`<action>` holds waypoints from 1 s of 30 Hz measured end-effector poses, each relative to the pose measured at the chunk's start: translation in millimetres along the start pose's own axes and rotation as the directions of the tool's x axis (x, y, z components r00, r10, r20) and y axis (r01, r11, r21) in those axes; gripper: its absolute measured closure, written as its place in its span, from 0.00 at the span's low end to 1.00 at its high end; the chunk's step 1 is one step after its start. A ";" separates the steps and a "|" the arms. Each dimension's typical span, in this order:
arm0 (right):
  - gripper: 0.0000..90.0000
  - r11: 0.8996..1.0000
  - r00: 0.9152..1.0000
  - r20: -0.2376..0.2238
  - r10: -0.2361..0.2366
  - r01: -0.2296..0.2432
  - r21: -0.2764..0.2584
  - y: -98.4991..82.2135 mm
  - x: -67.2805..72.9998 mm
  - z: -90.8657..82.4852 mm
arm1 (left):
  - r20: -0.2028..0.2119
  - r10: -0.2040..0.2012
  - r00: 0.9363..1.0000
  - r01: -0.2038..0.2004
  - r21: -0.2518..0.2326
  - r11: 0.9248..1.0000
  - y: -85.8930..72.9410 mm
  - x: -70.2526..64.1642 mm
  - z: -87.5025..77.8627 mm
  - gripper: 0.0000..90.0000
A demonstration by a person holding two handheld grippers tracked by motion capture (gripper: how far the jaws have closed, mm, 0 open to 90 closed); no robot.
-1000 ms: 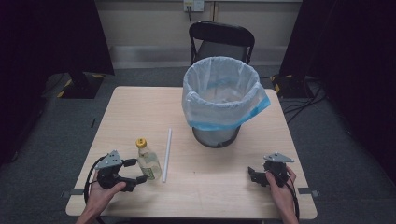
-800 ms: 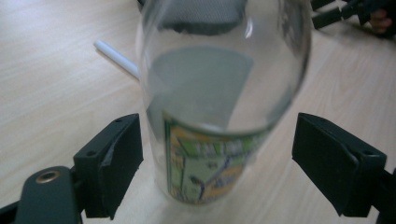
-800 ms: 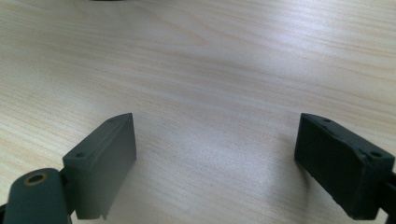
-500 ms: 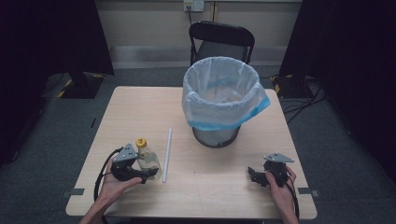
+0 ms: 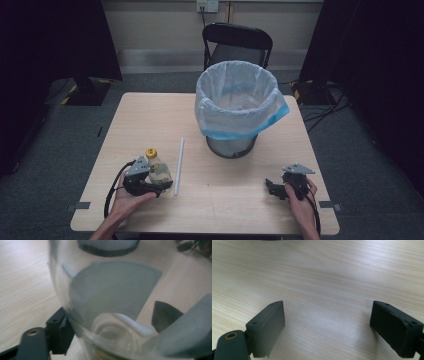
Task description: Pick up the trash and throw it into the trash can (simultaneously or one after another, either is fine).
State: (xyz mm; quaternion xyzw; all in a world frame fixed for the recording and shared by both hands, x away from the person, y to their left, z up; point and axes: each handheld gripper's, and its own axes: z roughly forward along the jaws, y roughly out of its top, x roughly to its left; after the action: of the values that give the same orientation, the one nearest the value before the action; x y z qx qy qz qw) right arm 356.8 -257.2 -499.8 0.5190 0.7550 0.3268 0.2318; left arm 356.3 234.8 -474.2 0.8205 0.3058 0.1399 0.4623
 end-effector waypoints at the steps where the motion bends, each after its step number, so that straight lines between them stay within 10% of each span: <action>1: 0.13 1.000 1.000 0.000 0.000 0.000 0.000 0.0 0.0 0.0 | 0.000 0.011 1.000 -0.011 0.008 1.000 -1.5 -0.3 1.0 0.28; 30: 0.13 1.000 1.000 0.000 0.000 0.000 0.000 0.0 0.0 0.0 | -0.002 -0.054 0.999 0.054 0.004 0.999 3.0 -2.2 -7.0 0.31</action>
State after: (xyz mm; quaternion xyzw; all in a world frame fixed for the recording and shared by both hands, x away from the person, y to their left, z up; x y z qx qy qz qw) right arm 356.8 -257.2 -499.8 0.5190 0.7550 0.3269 0.2318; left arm 352.1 236.9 -467.8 0.8128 0.3285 0.1276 0.4639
